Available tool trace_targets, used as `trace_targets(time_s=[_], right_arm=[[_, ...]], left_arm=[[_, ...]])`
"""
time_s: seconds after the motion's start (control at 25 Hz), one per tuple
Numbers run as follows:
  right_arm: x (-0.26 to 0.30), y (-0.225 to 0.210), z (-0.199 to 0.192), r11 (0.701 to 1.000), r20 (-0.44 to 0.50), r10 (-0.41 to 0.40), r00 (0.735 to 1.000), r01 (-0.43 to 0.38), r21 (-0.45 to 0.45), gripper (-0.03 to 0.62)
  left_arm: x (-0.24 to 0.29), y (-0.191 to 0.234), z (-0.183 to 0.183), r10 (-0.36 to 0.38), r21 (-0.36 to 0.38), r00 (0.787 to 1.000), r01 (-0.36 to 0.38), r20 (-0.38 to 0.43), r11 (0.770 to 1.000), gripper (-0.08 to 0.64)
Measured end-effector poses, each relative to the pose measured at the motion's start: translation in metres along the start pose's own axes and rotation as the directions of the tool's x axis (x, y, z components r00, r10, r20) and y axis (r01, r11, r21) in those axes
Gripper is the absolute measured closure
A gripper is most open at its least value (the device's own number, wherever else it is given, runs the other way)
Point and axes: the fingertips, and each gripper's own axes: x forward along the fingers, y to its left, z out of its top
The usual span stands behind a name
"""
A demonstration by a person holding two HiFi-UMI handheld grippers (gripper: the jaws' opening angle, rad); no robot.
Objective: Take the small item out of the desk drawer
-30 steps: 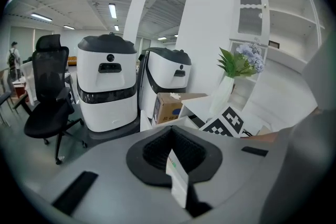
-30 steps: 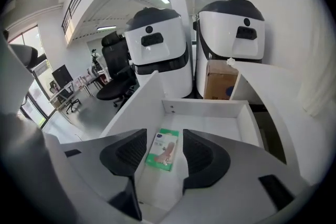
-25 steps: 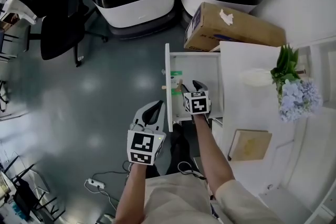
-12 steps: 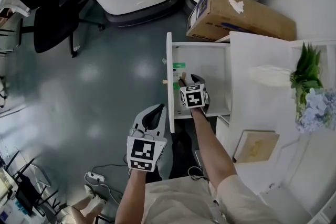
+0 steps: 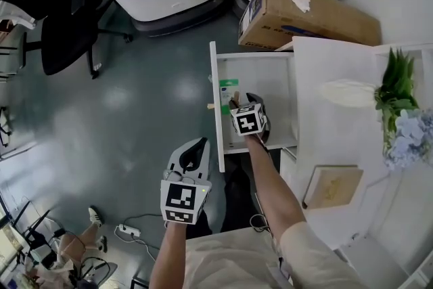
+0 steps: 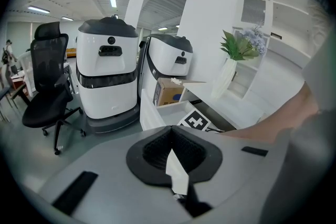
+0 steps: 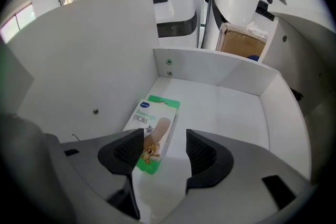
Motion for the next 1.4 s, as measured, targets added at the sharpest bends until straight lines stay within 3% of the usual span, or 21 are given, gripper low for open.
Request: trace_targets(time_s=[0.84,1.0,1.16,1.28,1.4], right_arm=[[-0.025,-0.073,-0.029,0.997,-0.040,-0.073,0.997,0.072,-0.013,0.318],[-0.022,-0.072,-0.034,0.992,-0.026,-0.061,0.998,0.063,0.105,0.325],[-0.020,-0.062,-0.036,0.969,-0.009,-0.043,0.999,0.044,0.245,0.290],[-0.014,-0.052,-0.034,0.961,-0.002,-0.039,0.999,0.038,0.274,0.261],[-0.010,-0.052,-0.036,0.945,-0.014,-0.082,0.997,0.082,0.316,0.236]], left_arm=[[-0.001,-0.012,-0.008,-0.006,-0.006,1.000,0.006,-0.009,1.000,0.543],[-0.003,-0.014,-0.009,-0.011,-0.008,1.000,0.011,-0.013,1.000,0.543],[-0.005,-0.013,-0.010,-0.014,-0.017,1.000,0.014,-0.016,1.000,0.543],[-0.007,-0.010,-0.011,-0.008,-0.017,1.000,0.008,-0.020,1.000,0.543],[-0.008,-0.003,-0.013,0.008,-0.037,1.000,-0.008,-0.021,0.999,0.543]])
